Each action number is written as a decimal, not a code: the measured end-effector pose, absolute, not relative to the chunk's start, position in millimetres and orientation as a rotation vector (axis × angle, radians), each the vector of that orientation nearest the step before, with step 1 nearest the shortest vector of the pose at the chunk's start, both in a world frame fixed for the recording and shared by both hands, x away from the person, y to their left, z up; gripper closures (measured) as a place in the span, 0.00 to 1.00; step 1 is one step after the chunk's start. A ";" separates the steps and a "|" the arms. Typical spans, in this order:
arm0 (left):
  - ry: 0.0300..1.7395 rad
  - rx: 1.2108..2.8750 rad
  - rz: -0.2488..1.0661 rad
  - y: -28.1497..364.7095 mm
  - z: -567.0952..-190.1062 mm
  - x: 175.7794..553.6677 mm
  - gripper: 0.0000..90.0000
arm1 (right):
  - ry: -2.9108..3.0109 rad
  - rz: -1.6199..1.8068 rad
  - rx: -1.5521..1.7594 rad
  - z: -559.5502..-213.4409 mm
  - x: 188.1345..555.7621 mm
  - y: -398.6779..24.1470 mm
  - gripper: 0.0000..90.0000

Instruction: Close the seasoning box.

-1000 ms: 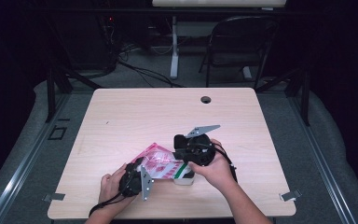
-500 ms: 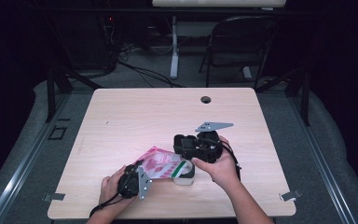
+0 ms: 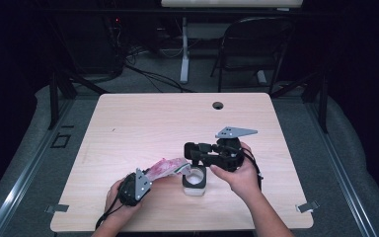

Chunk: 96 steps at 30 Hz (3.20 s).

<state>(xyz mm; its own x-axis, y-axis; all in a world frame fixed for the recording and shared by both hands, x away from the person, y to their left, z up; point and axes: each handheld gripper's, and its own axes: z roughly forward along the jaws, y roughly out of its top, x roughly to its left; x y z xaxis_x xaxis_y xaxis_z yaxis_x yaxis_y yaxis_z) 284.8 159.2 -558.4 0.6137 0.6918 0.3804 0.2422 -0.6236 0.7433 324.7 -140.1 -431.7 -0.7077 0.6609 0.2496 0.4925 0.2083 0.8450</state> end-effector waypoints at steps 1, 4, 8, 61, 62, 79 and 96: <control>0.742 2.175 0.867 160.9 -557.8 286.2 0.82 | 2.291 1.512 1.114 -430.1 324.7 -142.1 0.63; 0.781 2.135 0.811 165.5 -558.0 289.4 0.82 | 2.263 1.489 1.126 -426.9 326.8 -151.5 0.62; 0.823 2.110 0.765 170.5 -558.4 291.1 0.82 | 2.227 1.459 1.170 -430.6 335.1 -161.4 0.61; 1.128 1.986 0.606 216.7 -561.7 304.2 0.80 | 2.367 1.317 0.978 -460.4 308.0 -141.0 0.74; 1.126 1.992 0.609 216.5 -562.1 303.9 0.79 | 2.372 1.309 0.971 -461.1 306.4 -140.6 0.73; 0.997 2.171 0.668 224.2 -565.9 293.8 0.60 | 2.381 1.285 0.912 -481.2 287.6 -135.8 0.69; 0.903 2.322 0.583 243.1 -569.2 260.9 0.32 | 2.385 1.288 0.946 -486.6 285.5 -138.6 0.68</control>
